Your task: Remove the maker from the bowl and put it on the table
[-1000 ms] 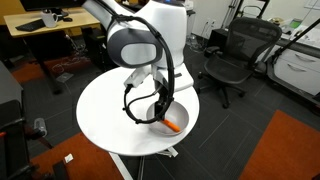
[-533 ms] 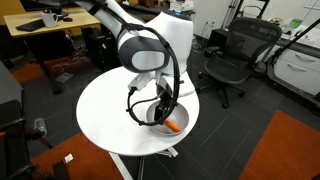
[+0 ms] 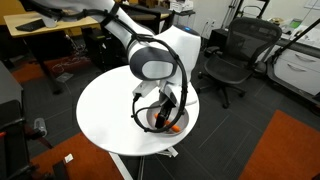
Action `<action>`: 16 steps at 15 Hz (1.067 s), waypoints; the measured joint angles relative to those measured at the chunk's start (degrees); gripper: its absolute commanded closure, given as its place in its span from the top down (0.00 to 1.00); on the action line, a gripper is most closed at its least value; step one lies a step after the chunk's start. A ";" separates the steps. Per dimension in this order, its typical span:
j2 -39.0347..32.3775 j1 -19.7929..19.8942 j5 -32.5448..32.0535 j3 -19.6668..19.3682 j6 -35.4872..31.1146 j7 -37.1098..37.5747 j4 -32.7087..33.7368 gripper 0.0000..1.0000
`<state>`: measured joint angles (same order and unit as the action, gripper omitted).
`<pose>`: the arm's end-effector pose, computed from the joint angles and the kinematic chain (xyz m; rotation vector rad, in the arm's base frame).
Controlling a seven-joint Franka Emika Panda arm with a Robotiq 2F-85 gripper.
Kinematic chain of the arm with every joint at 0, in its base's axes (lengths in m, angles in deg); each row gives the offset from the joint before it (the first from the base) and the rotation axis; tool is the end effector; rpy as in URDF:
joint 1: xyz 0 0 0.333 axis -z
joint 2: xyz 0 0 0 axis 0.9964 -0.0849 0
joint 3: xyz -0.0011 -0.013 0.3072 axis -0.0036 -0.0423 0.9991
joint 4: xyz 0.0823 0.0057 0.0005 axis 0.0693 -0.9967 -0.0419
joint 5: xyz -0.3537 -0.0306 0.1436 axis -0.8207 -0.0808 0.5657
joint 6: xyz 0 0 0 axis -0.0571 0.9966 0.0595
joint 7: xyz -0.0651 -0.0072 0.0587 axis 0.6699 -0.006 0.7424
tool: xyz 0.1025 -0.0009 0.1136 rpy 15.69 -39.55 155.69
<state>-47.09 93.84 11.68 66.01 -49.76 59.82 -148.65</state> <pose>0.6139 -0.2498 0.1230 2.6085 -1.6292 -0.0966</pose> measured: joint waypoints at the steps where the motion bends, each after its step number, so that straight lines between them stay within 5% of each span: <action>1: -0.64 0.09 0.00 0.00 0.00 0.00 0.44 1.00; 3: -1.91 0.28 0.00 0.02 0.00 0.00 1.31 1.00; 4: -2.45 0.36 0.00 0.03 0.00 0.00 1.67 0.75; 6: -3.24 0.42 0.00 0.10 -0.02 -0.05 2.51 0.68; 14: -4.95 0.51 -0.07 0.10 -0.02 -0.08 4.31 0.05; 16: -5.03 0.51 -0.12 0.09 -0.02 -0.08 4.59 0.03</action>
<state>-52.12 94.35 11.56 66.10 -49.78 59.73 -144.05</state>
